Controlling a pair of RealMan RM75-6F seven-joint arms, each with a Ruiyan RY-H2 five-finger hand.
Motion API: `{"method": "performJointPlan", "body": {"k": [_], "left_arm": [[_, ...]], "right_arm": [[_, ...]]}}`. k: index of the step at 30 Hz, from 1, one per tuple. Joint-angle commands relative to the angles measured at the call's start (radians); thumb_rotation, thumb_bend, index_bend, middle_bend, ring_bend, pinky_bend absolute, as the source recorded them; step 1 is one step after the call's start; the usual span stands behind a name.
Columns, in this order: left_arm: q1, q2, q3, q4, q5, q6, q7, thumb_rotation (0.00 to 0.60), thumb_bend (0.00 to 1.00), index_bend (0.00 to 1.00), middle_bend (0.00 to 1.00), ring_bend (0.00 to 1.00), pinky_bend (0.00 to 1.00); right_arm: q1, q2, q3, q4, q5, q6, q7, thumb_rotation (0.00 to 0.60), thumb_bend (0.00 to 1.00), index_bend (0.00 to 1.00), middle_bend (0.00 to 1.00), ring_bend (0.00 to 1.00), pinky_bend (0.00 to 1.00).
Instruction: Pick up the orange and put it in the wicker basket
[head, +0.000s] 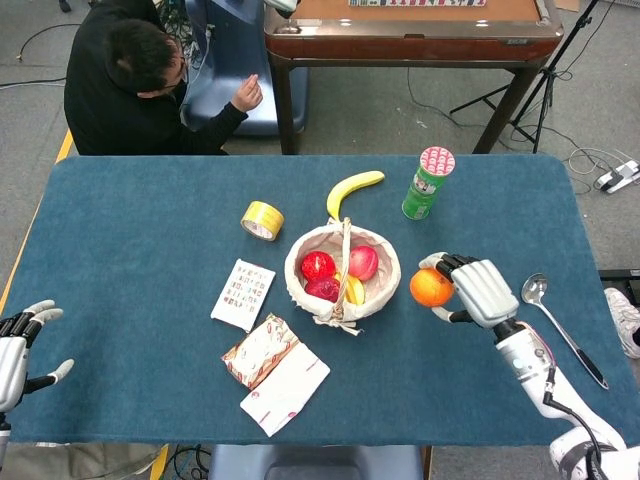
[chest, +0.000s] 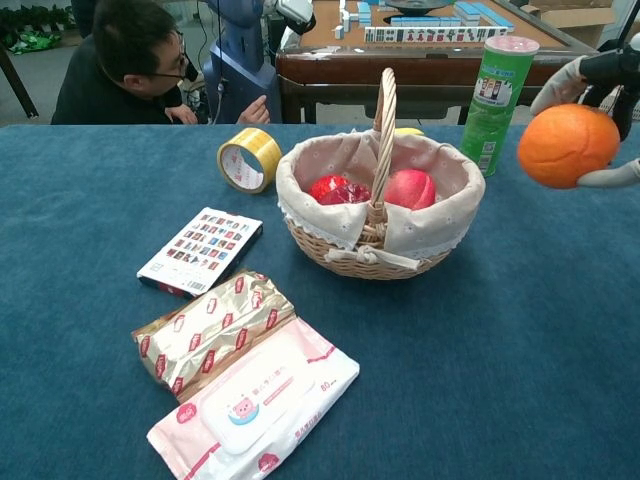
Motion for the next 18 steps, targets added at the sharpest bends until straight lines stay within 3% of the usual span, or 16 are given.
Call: {"method": "performJointPlan", "body": {"k": [1, 6, 11, 18], "left_arm": [[0.001, 0.0, 0.001, 0.0, 0.001, 0.001, 0.001, 0.6, 0.17, 0.34, 0.22, 0.24, 0.23], [0.002, 0.001, 0.0, -0.001, -0.001, 0.001, 0.0, 0.6, 0.17, 0.34, 0.22, 0.24, 0.23], [0.004, 0.002, 0.001, -0.004, 0.002, 0.004, 0.002, 0.6, 0.17, 0.35, 0.22, 0.24, 0.23], [0.002, 0.003, 0.001, -0.007, 0.0, 0.0, 0.005, 0.6, 0.17, 0.36, 0.22, 0.24, 0.23]], "right_arm": [[0.044, -0.011, 0.027, -0.027, 0.062, -0.058, -0.033, 0.6, 0.29, 0.5, 0.37, 0.36, 0.5], [0.09, -0.031, 0.048, -0.045, 0.14, -0.106, -0.098, 0.6, 0.29, 0.48, 0.35, 0.36, 0.5], [0.124, -0.048, 0.061, -0.056, 0.198, -0.135, -0.128, 0.6, 0.26, 0.39, 0.31, 0.35, 0.5], [0.156, -0.056, 0.065, -0.065, 0.252, -0.157, -0.154, 0.6, 0.23, 0.18, 0.24, 0.28, 0.5]]}}
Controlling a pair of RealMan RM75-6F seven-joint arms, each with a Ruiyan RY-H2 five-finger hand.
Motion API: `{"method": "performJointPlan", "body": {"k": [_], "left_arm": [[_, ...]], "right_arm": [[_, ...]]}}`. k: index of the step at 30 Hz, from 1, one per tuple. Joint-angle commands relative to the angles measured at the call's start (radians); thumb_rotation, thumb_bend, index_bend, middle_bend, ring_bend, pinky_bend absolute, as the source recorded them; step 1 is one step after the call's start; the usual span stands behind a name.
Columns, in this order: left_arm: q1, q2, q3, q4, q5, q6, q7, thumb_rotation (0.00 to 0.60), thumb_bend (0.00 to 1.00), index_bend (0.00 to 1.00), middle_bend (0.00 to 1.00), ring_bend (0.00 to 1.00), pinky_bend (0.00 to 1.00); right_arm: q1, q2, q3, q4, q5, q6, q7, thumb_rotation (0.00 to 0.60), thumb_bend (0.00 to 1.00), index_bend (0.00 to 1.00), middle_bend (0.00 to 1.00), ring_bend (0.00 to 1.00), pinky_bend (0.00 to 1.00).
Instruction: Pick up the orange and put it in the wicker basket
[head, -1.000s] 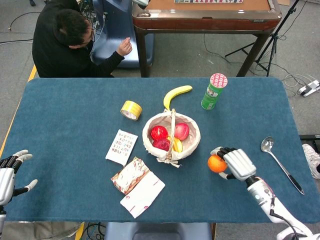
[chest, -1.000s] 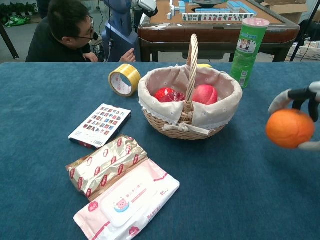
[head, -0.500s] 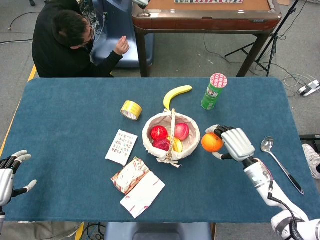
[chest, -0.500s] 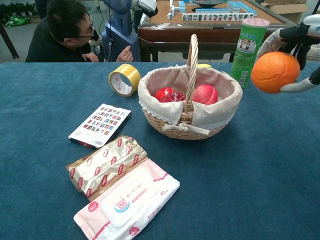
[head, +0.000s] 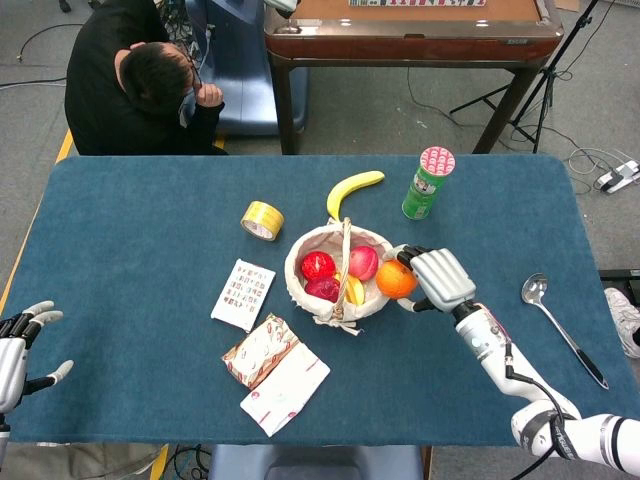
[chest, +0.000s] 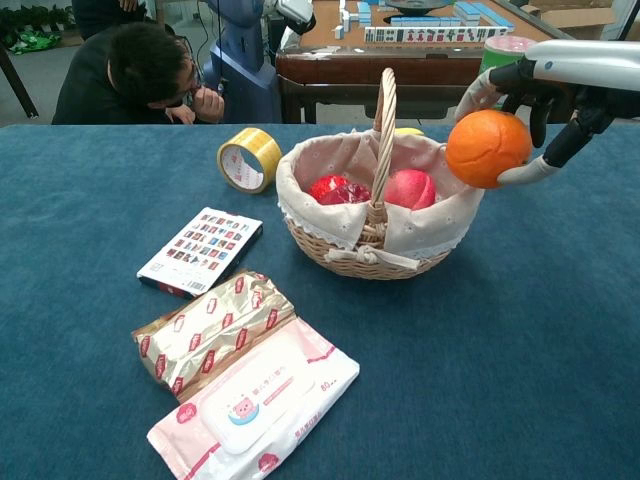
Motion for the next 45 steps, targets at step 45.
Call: {"method": "performJointPlan", "body": {"k": [45], "left_arm": [[-0.018, -0.014, -0.012, 0.01, -0.008, -0.017, 0.006, 0.6, 0.17, 0.36, 0.22, 0.24, 0.23]], "right_arm": [[-0.445, 0.166, -0.221, 0.0, -0.278, 0.591, 0.099, 0.6, 0.23, 0.11, 0.19, 0.23, 0.49]]}}
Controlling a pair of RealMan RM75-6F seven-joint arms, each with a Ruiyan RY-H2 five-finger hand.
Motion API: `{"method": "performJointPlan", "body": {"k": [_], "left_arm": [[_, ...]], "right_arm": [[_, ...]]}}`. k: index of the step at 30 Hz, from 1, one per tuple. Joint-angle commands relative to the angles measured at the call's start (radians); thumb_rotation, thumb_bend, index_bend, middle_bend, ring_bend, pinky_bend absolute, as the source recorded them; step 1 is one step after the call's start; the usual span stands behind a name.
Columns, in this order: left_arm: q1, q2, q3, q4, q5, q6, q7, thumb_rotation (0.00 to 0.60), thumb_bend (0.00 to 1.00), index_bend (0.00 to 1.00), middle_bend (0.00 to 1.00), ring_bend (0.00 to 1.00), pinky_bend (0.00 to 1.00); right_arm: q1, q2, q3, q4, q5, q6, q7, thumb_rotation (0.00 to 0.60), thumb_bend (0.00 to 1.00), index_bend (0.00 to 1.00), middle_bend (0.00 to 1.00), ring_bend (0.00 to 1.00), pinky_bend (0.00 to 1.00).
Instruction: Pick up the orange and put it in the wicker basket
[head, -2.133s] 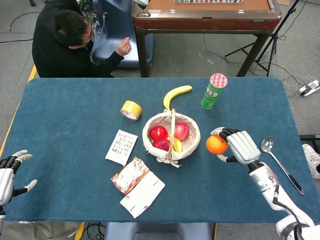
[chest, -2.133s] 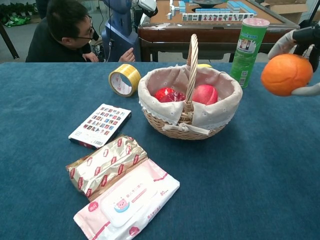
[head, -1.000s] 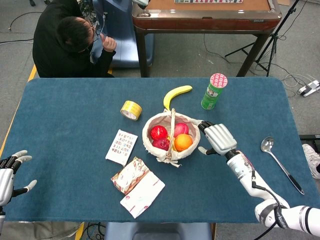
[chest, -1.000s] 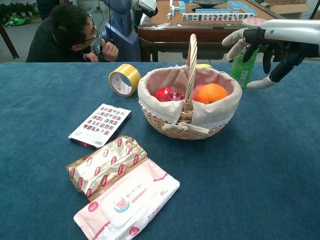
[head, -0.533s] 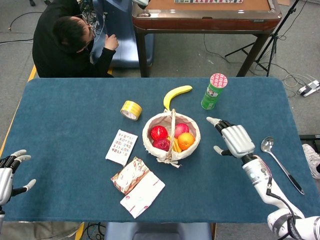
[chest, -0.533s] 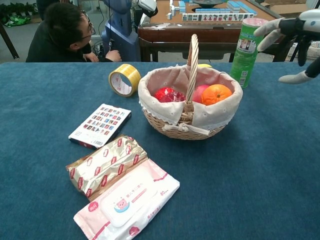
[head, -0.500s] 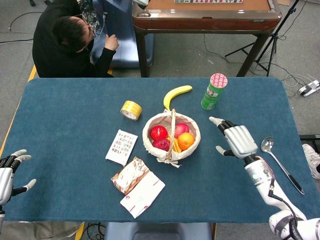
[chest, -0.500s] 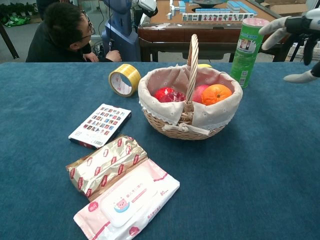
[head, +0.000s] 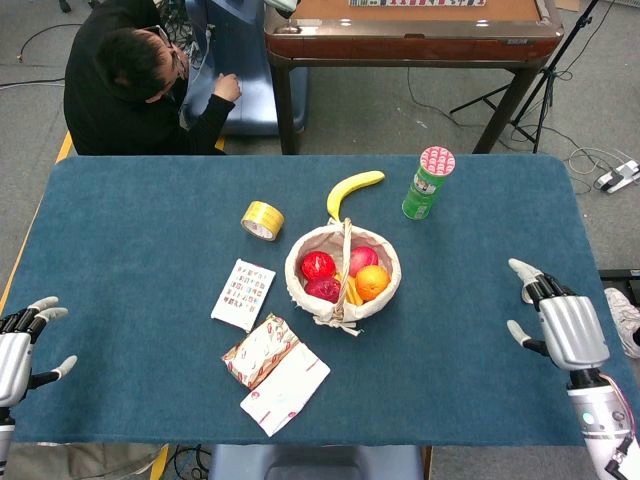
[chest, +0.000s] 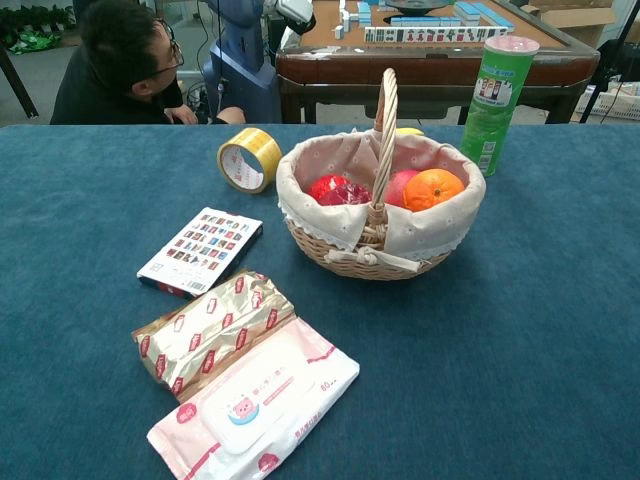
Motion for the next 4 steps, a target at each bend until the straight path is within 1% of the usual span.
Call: {"method": "performJointPlan", "body": {"k": [1, 4], "left_arm": [[0.0, -0.001, 0.0, 0.0, 0.001, 0.001, 0.001, 0.6, 0.17, 0.36, 0.22, 0.24, 0.23], [-0.001, -0.002, 0.0, 0.0, 0.003, 0.002, 0.002, 0.6, 0.17, 0.36, 0.22, 0.24, 0.23]], "right_arm": [[-0.042, 0.011, -0.016, 0.021, -0.023, 0.043, 0.027, 0.6, 0.23, 0.11, 0.19, 0.23, 0.49], [-0.068, 0.008, -0.02, 0.03, -0.033, 0.063, 0.031, 0.6, 0.23, 0.11, 0.19, 0.23, 0.49]]}}
